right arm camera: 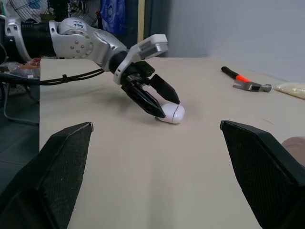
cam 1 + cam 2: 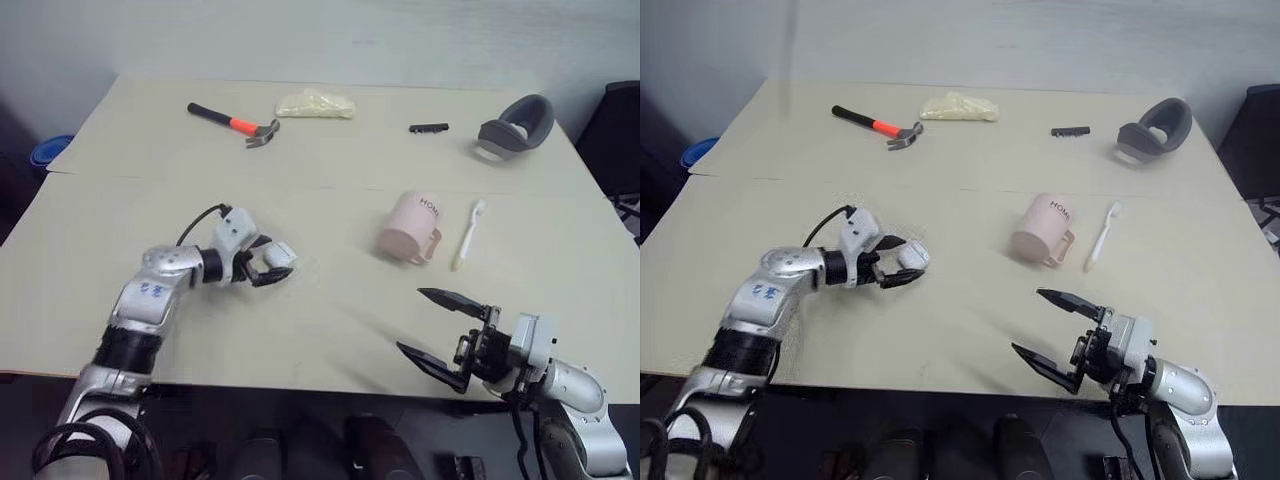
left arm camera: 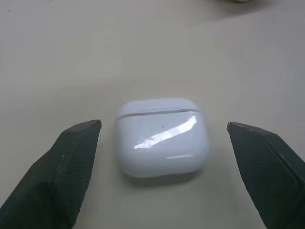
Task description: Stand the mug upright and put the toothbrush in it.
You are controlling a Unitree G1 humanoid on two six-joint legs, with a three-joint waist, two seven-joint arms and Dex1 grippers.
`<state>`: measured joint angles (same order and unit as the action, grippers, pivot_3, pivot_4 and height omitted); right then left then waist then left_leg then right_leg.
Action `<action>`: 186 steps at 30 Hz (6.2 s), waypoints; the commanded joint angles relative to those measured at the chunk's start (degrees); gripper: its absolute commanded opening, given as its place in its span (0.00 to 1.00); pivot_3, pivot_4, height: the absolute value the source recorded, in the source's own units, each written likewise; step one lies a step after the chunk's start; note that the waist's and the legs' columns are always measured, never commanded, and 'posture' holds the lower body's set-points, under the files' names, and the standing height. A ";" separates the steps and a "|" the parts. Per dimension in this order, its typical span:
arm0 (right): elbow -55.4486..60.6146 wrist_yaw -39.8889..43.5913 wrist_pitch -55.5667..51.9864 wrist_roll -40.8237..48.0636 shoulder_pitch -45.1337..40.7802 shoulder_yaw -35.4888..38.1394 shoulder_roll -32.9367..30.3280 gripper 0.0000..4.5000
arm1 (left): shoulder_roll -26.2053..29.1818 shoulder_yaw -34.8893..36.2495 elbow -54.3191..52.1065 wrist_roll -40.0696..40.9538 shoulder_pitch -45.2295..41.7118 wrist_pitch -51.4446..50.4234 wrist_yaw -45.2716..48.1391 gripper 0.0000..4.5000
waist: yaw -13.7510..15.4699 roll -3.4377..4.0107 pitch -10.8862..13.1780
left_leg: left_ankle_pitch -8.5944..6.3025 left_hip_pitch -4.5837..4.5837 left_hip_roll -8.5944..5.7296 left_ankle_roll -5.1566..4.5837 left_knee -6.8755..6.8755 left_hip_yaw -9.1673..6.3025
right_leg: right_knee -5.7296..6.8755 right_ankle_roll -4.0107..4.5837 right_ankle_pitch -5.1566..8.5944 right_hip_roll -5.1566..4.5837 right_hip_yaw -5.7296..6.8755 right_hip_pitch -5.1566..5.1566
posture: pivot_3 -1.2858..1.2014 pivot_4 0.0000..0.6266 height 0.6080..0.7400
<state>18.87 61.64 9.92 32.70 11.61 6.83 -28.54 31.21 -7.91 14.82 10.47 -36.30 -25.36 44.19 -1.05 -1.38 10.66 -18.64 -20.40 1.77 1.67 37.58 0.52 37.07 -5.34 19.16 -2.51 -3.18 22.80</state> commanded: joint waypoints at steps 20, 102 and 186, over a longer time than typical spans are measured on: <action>-0.36 0.59 4.31 0.36 3.06 -1.15 2.26 1.00 | 3.13 31.26 -3.03 4.11 18.24 9.69 -15.04 0.64 | -0.60 -0.03 -0.01 | -0.02 0.08 0.11 0.05 0.14 -0.03 | 0.27 0.02 0.01 -0.10 -0.06 -0.01 | 0.52 0.24 1.00; -44.96 -44.41 -87.45 -5.37 -64.87 -1.63 -2.61 0.25 | 9.38 20.78 -34.12 18.36 39.05 13.01 10.05 1.00 | -1.03 0.03 -0.16 | 0.48 -1.56 0.02 -0.31 0.36 0.22 | 0.07 -0.15 -0.09 -1.17 1.29 0.88 | 0.52 0.24 1.00; -63.96 -30.66 -61.64 -16.03 -62.79 -5.57 -17.68 0.71 | 6.44 28.42 -41.71 36.63 29.09 -6.49 -0.07 1.00 | -0.70 0.29 0.04 | 0.45 -1.16 0.01 -0.11 0.15 1.08 | -0.17 -0.37 -0.20 -1.03 0.77 0.83 | 0.52 0.24 1.00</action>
<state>-41.63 30.06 -52.43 19.17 -50.77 2.35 -46.47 37.56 18.56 -24.33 45.76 -8.02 -31.95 44.93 -1.76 -1.09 10.70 -18.23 -21.53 1.78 1.48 37.83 1.72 36.90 -5.75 18.94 -3.53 -2.41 23.62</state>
